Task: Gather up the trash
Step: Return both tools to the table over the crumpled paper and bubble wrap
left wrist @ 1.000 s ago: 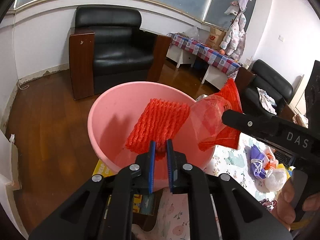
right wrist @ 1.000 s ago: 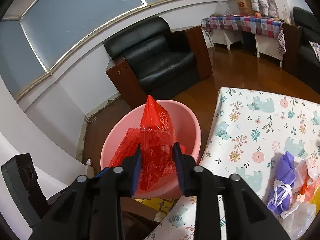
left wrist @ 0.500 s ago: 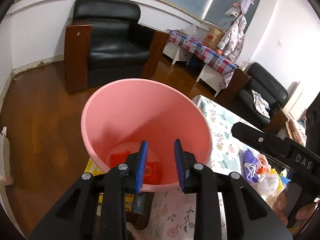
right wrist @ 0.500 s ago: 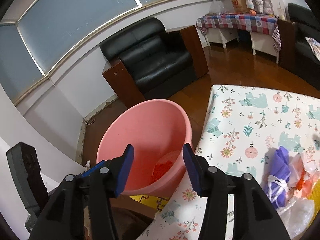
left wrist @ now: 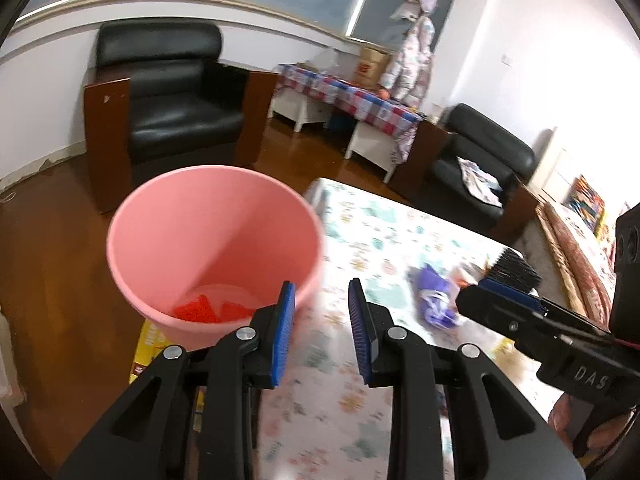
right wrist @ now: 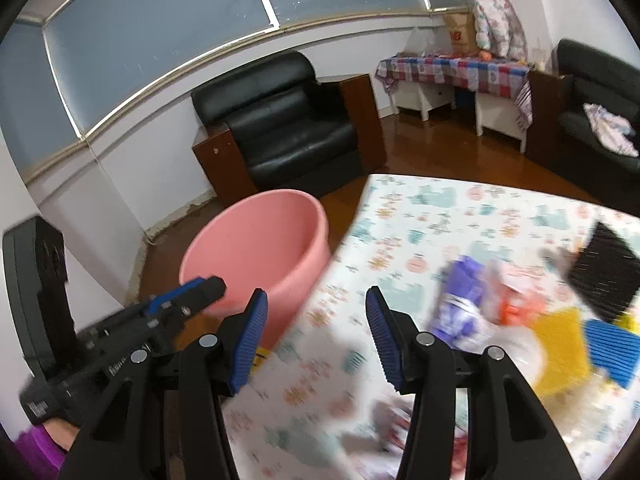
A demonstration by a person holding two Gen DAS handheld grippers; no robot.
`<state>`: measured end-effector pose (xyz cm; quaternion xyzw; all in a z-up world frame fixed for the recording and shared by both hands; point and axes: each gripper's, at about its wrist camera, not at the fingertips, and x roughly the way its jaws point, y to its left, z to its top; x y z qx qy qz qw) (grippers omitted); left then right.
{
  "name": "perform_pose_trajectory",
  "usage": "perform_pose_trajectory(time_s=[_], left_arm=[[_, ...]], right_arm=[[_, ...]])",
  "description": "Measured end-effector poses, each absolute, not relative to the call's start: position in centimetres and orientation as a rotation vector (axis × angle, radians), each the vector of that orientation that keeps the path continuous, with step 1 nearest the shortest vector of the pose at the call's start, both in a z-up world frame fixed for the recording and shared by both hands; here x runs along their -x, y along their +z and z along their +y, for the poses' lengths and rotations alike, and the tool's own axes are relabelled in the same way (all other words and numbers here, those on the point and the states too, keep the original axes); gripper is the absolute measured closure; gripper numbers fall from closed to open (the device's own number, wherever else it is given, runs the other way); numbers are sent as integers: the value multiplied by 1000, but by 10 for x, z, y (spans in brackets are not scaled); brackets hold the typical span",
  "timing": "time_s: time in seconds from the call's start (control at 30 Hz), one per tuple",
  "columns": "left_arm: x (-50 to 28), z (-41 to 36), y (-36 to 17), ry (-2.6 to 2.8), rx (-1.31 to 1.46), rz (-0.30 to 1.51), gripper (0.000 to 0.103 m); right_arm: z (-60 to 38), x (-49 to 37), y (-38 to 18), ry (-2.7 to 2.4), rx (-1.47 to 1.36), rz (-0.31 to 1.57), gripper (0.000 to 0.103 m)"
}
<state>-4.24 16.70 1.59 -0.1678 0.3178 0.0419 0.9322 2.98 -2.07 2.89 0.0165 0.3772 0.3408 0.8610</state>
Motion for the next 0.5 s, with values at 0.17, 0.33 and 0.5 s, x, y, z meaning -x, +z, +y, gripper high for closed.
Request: perform_pose_trajectory(time_s=[0.17,0.33,0.5], left_arm=[[45,127,22,-52,308,661,76],[43,90,17,-166,260,690,75],[46,60,11,-287,215,727,76]], right_arm=[[-85,-13,27,610,-14,780,52],[-144,-3,17,510,-69,804,52],[-184,9,0,432,-87,835,52]])
